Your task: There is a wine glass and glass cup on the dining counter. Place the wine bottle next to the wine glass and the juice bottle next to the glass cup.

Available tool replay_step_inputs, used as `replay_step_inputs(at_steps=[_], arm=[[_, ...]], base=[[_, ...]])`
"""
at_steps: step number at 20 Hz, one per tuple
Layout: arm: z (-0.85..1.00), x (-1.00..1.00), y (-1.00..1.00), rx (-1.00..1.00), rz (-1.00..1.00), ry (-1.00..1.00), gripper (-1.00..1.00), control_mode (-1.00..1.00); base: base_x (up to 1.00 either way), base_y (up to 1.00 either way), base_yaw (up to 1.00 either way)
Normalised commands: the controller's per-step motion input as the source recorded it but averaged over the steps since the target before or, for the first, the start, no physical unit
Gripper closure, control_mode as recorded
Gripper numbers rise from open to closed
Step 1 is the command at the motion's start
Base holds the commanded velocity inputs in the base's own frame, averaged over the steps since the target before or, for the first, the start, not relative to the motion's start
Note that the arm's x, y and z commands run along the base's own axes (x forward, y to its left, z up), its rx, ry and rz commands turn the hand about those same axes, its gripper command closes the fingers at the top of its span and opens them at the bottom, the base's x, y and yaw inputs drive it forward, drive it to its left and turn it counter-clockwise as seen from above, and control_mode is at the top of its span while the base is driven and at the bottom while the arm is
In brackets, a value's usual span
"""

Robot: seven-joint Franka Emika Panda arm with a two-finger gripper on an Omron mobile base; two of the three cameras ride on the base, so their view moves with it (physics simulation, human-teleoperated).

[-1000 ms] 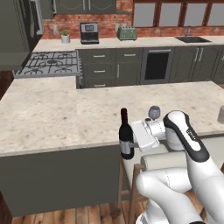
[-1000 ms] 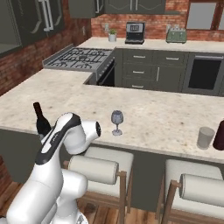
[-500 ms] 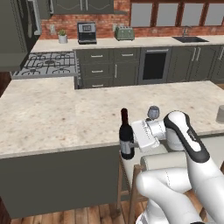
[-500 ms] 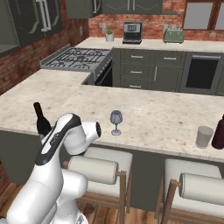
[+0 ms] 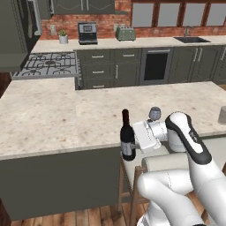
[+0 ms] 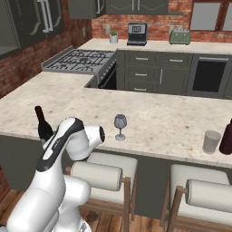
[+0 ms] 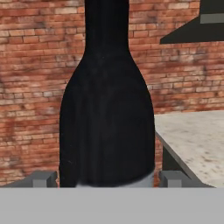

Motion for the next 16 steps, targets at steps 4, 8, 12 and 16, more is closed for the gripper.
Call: replay_step_inputs(at_steps=[4, 8, 12, 16], arm=[[0.00, 0.00, 0.00, 0.00, 0.00, 0.00, 1.00, 1.00], [0.00, 0.00, 0.00, 0.00, 0.00, 0.00, 1.00, 1.00], [0.02, 0.00, -0.01, 0.00, -0.04, 0.00, 1.00, -1.00], [0.18, 0.03, 0.00, -0.06, -0.12, 0.08, 1.00, -1.00]], base=[[0.00, 0.00, 0.00], [0.00, 0.00, 0.00], [0.00, 0.00, 0.00], [0.00, 0.00, 0.00]])
